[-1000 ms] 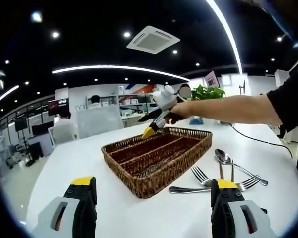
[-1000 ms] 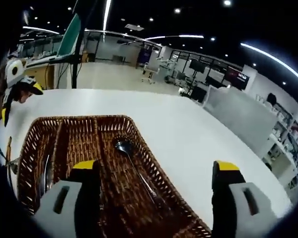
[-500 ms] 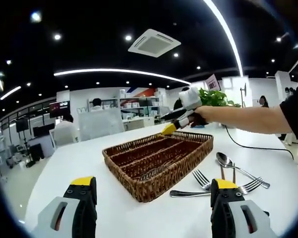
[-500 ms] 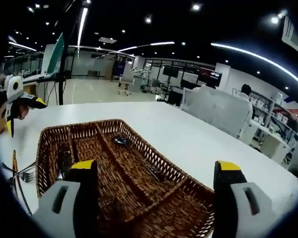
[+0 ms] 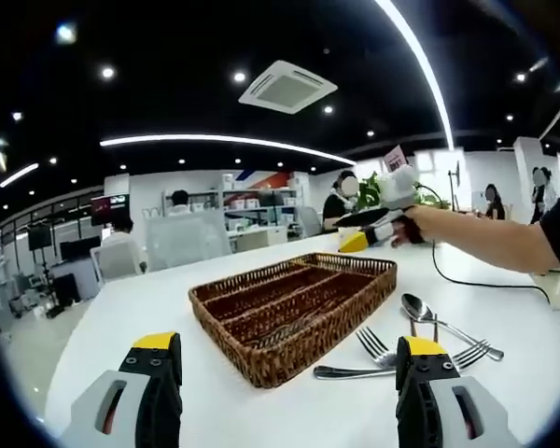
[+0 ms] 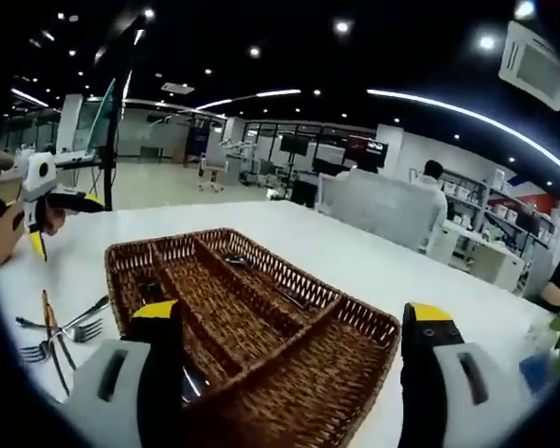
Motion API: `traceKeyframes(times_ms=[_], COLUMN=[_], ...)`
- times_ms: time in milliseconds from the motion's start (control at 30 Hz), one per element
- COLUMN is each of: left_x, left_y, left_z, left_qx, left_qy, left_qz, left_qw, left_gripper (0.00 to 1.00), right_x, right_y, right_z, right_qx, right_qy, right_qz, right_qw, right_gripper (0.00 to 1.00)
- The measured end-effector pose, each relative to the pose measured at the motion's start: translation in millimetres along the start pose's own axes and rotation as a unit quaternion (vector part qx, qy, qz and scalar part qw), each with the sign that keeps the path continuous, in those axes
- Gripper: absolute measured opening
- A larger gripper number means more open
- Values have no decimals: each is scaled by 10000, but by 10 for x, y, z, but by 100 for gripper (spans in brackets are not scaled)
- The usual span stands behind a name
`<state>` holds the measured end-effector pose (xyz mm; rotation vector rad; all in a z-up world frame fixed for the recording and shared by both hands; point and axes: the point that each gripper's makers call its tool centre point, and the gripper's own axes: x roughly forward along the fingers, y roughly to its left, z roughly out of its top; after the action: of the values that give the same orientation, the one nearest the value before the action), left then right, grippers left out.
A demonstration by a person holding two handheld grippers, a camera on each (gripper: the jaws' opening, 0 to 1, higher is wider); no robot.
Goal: Arrange the knives, forks, and spoons in their matching storage slots by inserting each utensil handle-first until every utensil is classified and aligned in the correct compartment
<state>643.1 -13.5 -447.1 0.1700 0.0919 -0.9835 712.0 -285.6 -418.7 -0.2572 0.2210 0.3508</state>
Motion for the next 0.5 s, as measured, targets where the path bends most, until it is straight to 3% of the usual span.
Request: traceKeyframes(times_ms=[167, 300, 500], left_x=[9, 13, -21], left_y=[-20, -45, -65], left_z=[-4, -14, 49], left_qx=[-12, 12, 38], left_qy=[-17, 1, -78], left_qz=[-60, -116, -169], left_qw=[10000, 9999, 9998], left_gripper=[100, 100, 100], right_x=[-161, -291, -552], right_y=[20, 83, 196], right_z=[-52, -195, -193], right_qx=[82, 103, 91], right_qy=[-87, -41, -201], right_qz=[-85, -26, 32], right_qw=[9999, 9999, 9998], right_gripper=[99, 99, 99])
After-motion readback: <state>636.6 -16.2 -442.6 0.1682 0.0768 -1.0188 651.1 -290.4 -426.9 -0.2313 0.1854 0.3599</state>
